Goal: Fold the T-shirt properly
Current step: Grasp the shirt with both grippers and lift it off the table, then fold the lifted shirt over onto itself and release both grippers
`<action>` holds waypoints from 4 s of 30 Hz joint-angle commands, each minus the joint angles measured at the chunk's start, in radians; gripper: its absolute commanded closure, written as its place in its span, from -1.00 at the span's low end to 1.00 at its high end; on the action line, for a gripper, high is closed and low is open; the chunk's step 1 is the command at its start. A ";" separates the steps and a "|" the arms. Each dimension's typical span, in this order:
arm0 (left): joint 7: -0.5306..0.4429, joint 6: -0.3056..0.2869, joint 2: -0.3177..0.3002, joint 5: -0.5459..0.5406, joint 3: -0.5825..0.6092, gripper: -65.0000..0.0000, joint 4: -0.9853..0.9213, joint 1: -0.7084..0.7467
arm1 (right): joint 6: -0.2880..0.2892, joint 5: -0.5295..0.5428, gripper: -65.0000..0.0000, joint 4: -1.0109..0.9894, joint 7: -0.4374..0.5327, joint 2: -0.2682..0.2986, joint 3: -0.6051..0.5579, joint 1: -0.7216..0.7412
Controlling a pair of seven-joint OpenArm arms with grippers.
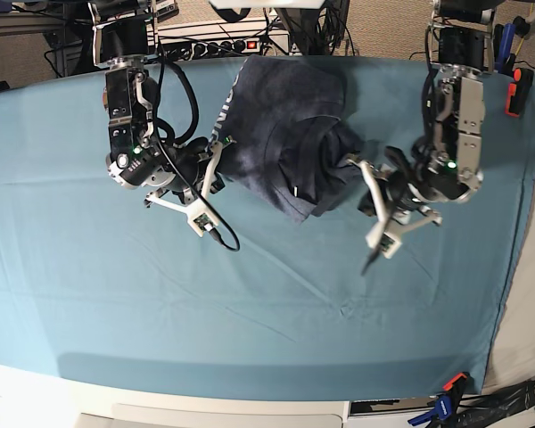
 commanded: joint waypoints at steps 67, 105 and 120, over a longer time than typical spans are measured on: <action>-0.061 -0.004 0.080 -0.090 0.189 1.00 0.021 0.000 | 0.000 0.050 1.00 0.018 -0.010 0.003 0.003 -0.168; 0.066 0.011 -0.108 -0.127 0.023 0.97 -0.040 -0.175 | 0.062 0.174 0.53 0.019 -0.007 -0.116 0.003 -0.074; 0.117 -0.075 -0.150 -0.465 -0.361 0.24 -0.040 0.185 | 0.013 0.092 0.47 0.019 0.019 -0.116 0.258 0.087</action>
